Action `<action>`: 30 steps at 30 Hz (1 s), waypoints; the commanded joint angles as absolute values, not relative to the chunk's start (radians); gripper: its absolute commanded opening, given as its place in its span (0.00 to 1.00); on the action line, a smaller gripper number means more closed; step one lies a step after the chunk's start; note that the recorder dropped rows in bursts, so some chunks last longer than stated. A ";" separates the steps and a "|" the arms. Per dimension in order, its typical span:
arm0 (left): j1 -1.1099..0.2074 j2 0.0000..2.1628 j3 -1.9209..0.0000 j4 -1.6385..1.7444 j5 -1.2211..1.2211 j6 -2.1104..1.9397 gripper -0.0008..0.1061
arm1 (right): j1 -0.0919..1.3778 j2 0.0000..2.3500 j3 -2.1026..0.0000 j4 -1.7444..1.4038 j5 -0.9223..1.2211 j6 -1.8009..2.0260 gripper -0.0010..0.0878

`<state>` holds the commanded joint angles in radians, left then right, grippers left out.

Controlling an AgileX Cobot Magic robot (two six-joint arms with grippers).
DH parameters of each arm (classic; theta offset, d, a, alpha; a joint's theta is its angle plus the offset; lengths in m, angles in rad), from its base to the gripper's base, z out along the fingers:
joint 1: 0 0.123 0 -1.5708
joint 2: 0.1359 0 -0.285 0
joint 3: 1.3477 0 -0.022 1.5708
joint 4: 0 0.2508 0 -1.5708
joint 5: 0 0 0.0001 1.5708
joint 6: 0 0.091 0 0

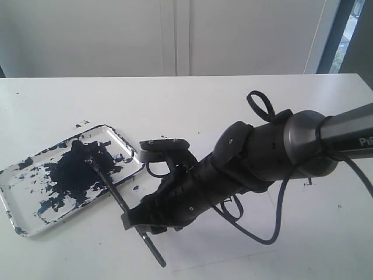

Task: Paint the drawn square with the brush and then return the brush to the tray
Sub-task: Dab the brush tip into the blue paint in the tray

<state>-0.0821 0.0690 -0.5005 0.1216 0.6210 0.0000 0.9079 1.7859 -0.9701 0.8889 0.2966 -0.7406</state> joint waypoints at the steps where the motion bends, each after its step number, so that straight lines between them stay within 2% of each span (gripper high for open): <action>1: -0.082 0.069 -0.501 0.122 0.623 0.000 0.01 | 0.926 1.765 -0.970 0.870 0.271 -0.741 0.47; 10: -0.082 0.069 -0.501 0.124 0.629 0.000 0.01 | 1.186 1.672 -0.961 0.749 0.041 -0.669 0.47; 17: -0.082 0.069 -0.501 0.124 0.629 0.000 0.01 | 1.198 1.672 -0.884 0.709 0.000 -0.682 0.44; 24: -0.082 0.069 -0.501 0.124 0.629 0.000 0.01 | 1.196 1.648 -0.884 0.665 -0.112 -1.128 0.44; 28: -0.082 0.069 -0.501 0.135 0.638 0.000 0.01 | 1.196 1.608 -0.884 0.955 -0.195 -1.122 0.44; 30: -0.082 0.069 -0.501 0.135 0.683 0.000 0.01 | 1.196 1.600 -0.884 0.976 -0.192 -1.122 0.44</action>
<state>-0.0821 0.0690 -0.5005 0.1346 0.6830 0.0000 1.1961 1.6001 -0.8842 0.9764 -0.1919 -1.1220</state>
